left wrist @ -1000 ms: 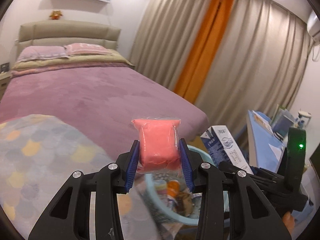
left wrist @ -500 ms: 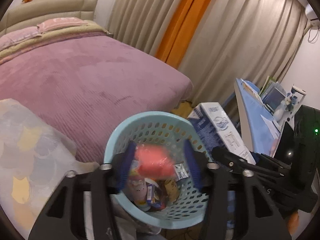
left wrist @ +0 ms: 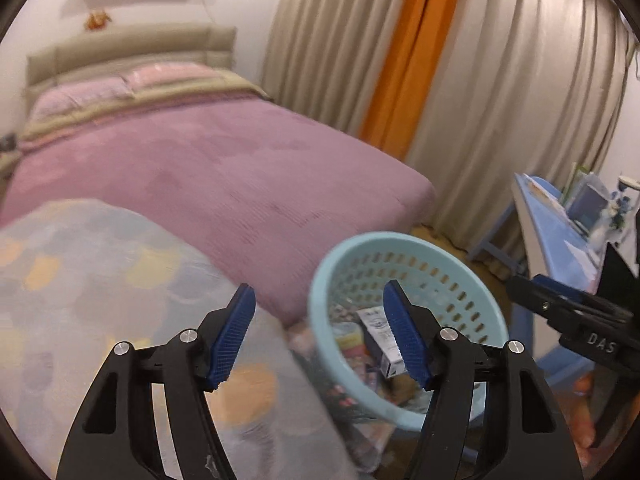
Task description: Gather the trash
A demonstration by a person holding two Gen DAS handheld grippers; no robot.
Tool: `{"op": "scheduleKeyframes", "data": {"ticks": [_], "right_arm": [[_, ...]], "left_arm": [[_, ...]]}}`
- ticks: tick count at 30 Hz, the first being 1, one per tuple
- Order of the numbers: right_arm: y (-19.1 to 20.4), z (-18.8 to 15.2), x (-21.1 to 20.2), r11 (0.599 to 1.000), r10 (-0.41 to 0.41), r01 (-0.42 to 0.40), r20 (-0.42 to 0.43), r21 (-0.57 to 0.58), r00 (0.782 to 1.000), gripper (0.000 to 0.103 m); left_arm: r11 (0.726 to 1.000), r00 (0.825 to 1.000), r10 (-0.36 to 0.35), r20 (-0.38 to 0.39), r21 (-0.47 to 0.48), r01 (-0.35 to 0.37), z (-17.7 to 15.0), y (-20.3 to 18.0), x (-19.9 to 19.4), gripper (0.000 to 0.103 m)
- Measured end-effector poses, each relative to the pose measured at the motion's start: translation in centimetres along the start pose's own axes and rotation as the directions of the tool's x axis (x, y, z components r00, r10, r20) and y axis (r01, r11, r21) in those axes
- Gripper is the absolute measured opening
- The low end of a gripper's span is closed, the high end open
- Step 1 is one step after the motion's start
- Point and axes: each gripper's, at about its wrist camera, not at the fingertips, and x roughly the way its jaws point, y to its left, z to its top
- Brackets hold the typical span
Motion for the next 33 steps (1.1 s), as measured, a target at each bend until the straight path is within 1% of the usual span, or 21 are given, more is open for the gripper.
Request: {"op": "scheduleKeyframes", "data": {"ticks": [2,3,5,7,11,12,15,16,21,28,33], "right_arm": [[0.6,-0.5,-0.7,1.000,-0.007,0.007,0.032,-0.009,0.999,0.068],[0.8,-0.5,-0.9,1.000,-0.009,0.009,0.039,-0.010,0.999,0.068],[1.4,-0.8,-1.4,1.000,-0.006,0.006,0.064,-0.010,0.998,0.068],[2.0,-1.0,-2.0,1.000,-0.010,0.012,0.095,-0.016,0.995,0.068],[3.3,-1.4,-2.9,0.999,-0.030,0.037,0.157,-0.038,0.987,0.068],[3.8,-1.7,-3.1,0.998,-0.038,0.047,0.181,-0.045,0.983,0.068],[4.5,-1.9,-3.4,0.997,-0.044,0.056,0.206,-0.052,0.978,0.068],[4.8,-2.1,-3.4,0.997,-0.044,0.057,0.214,-0.052,0.976,0.068],[5.4,-2.5,-3.0,0.997,-0.051,0.063,0.227,-0.045,0.973,0.068],[6.1,-2.7,-2.3,0.994,-0.075,0.091,0.241,-0.058,0.968,0.068],[6.6,-3.1,-1.7,0.987,-0.118,0.142,0.251,-0.081,0.961,0.068]], "left_arm": [[0.998,0.997,0.058,0.048,0.035,-0.060,-0.3,-0.6,-1.6,0.065],[0.996,0.995,0.077,0.060,0.039,-0.079,-0.3,-0.6,-2.2,0.065],[0.994,0.991,0.102,0.092,0.029,-0.105,-0.5,-0.4,-3.4,0.066],[0.992,0.985,0.121,0.122,0.002,-0.122,-0.7,0.3,-4.3,0.069],[0.984,0.971,0.179,0.160,-0.019,-0.178,-0.6,0.9,-4.9,0.070],[0.981,0.968,0.192,0.162,-0.025,-0.190,-0.6,0.9,-4.9,0.071],[0.976,0.961,0.217,0.169,-0.034,-0.214,-0.7,1.0,-5.2,0.077],[0.975,0.960,0.222,0.172,-0.032,-0.220,-0.8,0.9,-5.4,0.077],[0.965,0.947,0.260,0.187,-0.018,-0.262,-1.3,0.7,-5.8,0.082],[0.947,0.931,0.311,0.193,0.013,-0.320,-1.6,0.0,-5.3,0.087],[0.949,0.933,0.305,0.189,0.019,-0.315,-1.5,-0.1,-5.2,0.089]]}}
